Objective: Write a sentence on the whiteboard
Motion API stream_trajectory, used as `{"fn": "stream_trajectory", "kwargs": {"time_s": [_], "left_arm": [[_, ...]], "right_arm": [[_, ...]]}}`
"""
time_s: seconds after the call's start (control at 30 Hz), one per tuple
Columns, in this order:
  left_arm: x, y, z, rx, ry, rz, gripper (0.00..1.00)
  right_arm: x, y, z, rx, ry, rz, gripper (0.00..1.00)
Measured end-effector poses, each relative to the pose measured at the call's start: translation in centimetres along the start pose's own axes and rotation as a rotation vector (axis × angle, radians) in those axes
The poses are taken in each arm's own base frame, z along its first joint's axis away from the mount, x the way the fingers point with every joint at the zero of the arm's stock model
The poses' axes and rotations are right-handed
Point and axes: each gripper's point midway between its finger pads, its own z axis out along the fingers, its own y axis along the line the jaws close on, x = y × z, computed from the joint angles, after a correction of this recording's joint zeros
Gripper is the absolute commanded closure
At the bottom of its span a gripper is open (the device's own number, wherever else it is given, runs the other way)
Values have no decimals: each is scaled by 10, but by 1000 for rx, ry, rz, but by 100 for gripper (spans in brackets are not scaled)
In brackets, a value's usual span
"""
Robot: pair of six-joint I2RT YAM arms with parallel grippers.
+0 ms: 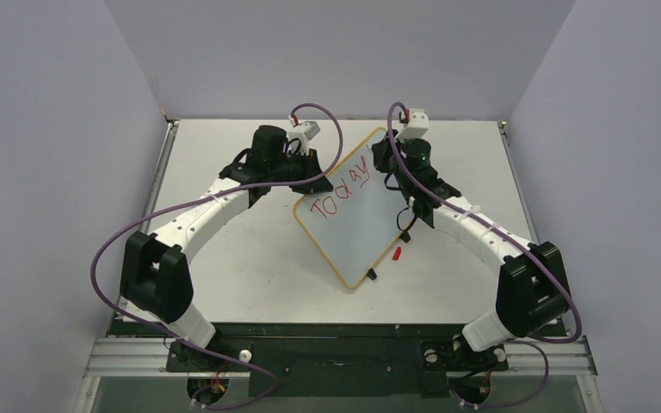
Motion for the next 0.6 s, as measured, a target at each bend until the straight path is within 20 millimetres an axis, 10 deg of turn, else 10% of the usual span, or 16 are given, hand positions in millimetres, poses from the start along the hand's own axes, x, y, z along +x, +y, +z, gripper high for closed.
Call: {"fn": "stream_trajectory", "kwargs": {"time_s": [0.27,0.6], "left_arm": [[-1,-1,0,4,-6,4,100],[-1,-1,0,4,-5,5,100]], "right_arm": [[2,0,-19,-24,3,23,100],[-73,-1,-63,-74,-192,79,100]]}}
